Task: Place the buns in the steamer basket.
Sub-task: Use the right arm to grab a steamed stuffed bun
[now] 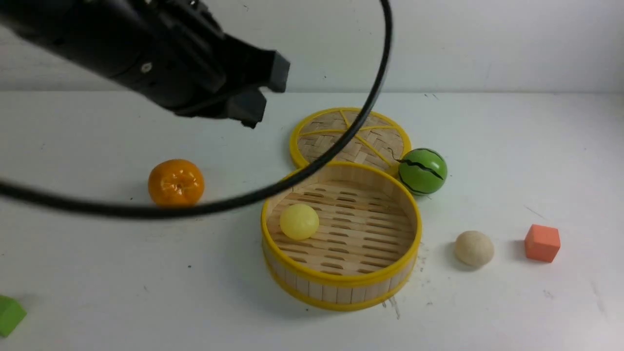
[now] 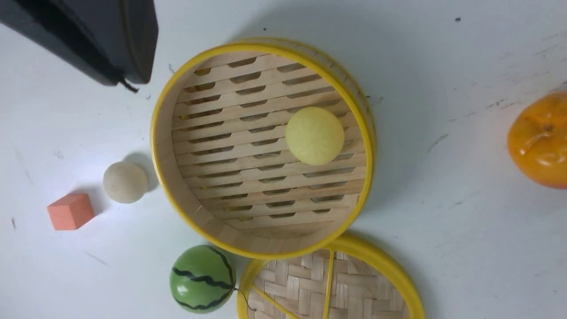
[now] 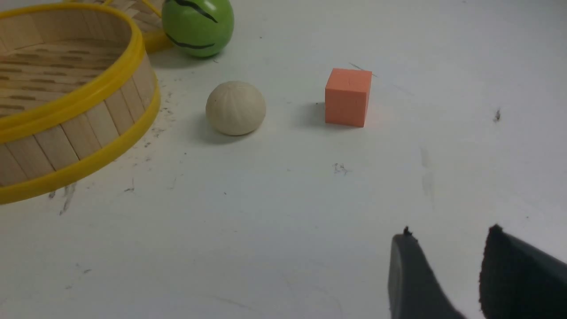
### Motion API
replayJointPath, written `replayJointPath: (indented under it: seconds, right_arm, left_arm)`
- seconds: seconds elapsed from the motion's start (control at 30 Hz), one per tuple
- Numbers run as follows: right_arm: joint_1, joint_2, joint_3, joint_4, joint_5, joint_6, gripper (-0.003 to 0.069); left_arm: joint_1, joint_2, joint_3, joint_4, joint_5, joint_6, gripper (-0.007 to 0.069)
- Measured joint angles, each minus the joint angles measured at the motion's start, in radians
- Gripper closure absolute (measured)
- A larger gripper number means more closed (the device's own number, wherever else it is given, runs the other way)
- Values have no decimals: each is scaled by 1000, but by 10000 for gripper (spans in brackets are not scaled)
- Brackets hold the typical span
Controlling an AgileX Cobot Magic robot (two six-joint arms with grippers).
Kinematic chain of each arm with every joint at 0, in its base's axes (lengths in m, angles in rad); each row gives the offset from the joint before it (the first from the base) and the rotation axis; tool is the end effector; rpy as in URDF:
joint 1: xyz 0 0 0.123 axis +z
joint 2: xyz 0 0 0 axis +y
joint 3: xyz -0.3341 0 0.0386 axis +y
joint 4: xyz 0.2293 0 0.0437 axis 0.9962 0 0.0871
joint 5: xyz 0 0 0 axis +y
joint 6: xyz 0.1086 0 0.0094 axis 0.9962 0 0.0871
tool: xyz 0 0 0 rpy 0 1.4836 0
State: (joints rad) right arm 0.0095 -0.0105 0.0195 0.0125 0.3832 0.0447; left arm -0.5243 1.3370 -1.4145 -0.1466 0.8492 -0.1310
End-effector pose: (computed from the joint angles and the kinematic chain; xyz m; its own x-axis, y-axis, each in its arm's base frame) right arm -0.0009 0.0005 0.1669 -0.3006 0.0534 -0.9523 0.0030 0.9985 0.0551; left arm 0.2274 -0.1453 0.4501 -0.6590 0.1213 -0.7423 0.4336 0.8677 -0.2432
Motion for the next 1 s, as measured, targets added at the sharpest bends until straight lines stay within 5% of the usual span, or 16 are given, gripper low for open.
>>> replayJointPath:
  seconds: [0.33,0.53,1.0]
  right_arm:
    - [0,0,0,5,-2,0,418]
    - [0,0,5,168,-33,1,418]
    - [0,0,8,581,-227,0,418]
  left_arm:
    - [0,-569,667,-111,-280,48,638]
    - [0,-928,1023,-162,-483,51,638]
    - [0,-1130,1197,-168,-588,51,638]
